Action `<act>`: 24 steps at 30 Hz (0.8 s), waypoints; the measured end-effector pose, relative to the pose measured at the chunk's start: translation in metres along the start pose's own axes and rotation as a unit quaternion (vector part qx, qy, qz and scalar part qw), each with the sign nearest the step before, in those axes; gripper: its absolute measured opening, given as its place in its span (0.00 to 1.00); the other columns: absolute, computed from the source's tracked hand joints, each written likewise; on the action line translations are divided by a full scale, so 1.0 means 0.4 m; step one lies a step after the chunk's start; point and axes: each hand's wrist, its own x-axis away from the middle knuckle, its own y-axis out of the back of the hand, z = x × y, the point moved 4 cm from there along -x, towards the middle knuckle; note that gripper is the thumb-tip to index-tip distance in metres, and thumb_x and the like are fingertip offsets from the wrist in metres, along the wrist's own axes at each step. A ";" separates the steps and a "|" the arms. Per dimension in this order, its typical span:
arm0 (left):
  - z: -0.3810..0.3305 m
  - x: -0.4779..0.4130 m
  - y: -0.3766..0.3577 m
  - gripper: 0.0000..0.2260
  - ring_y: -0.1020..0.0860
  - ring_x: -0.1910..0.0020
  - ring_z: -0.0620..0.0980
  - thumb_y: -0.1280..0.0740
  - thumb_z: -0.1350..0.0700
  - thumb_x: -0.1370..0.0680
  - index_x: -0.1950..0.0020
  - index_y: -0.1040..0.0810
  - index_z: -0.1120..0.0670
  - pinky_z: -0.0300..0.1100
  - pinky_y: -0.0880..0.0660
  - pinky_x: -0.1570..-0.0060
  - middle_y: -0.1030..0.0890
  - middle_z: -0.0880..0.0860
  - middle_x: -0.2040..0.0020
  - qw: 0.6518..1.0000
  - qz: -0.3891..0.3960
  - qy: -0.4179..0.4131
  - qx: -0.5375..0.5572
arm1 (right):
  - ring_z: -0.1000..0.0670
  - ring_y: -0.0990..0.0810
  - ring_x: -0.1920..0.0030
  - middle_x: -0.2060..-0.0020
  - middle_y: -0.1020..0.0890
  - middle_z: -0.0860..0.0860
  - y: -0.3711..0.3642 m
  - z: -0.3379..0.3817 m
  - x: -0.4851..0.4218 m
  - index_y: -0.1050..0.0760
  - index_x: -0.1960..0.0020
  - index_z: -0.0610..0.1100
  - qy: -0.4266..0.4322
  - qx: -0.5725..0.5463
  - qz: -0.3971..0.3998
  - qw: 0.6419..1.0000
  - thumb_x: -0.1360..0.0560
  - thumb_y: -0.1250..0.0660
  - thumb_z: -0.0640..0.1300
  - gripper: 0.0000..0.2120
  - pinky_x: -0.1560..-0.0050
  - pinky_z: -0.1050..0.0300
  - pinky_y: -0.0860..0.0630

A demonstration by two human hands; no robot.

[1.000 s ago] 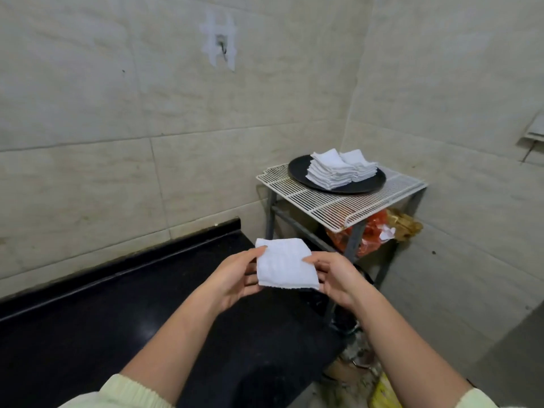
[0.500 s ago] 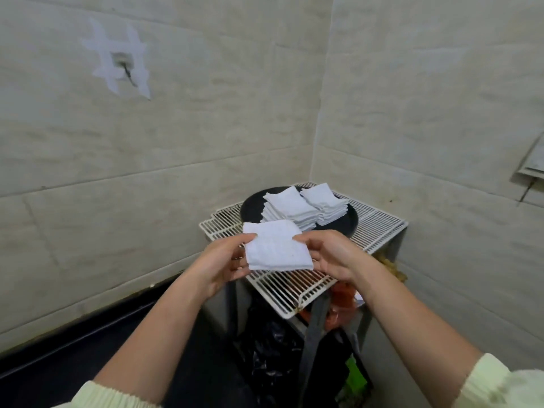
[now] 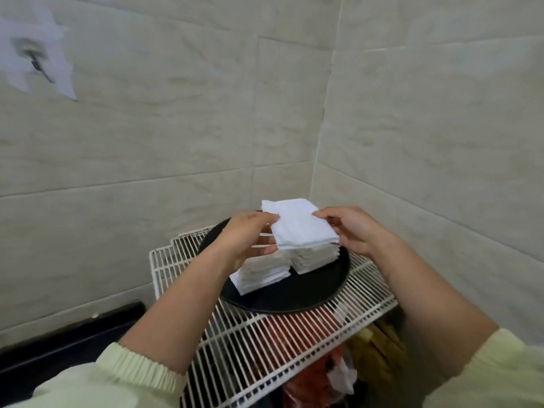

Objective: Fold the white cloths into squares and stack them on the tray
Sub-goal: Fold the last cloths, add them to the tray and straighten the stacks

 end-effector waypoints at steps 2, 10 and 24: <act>0.001 -0.050 -0.044 0.05 0.22 0.64 0.50 0.33 0.57 0.23 0.51 0.20 0.57 0.39 0.22 0.66 0.22 0.54 0.59 1.000 -0.013 0.006 -0.001 | 0.47 0.28 0.64 0.58 0.24 0.41 0.052 0.013 -0.060 0.19 0.57 0.36 0.001 0.012 -0.006 1.000 0.30 0.30 0.35 0.03 0.62 0.55 0.28; 0.049 -0.200 -0.136 0.04 0.23 0.69 0.51 0.32 0.61 0.23 0.55 0.25 0.62 0.38 0.22 0.72 0.24 0.57 0.61 0.992 -0.102 0.031 -0.070 | 0.54 0.22 0.74 0.70 0.19 0.48 0.157 -0.008 -0.227 0.20 0.56 0.39 -0.013 0.120 0.008 0.993 0.28 0.29 0.37 0.02 0.73 0.62 0.27; 0.101 -0.273 -0.127 0.12 0.17 0.58 0.61 0.27 0.58 0.30 0.52 0.21 0.64 0.55 0.19 0.56 0.17 0.61 0.58 0.928 -0.217 -0.021 -0.304 | 0.48 0.21 0.60 0.64 0.19 0.48 0.146 -0.069 -0.298 0.22 0.65 0.46 0.056 0.275 -0.023 0.959 0.30 0.25 0.39 0.08 0.55 0.56 0.26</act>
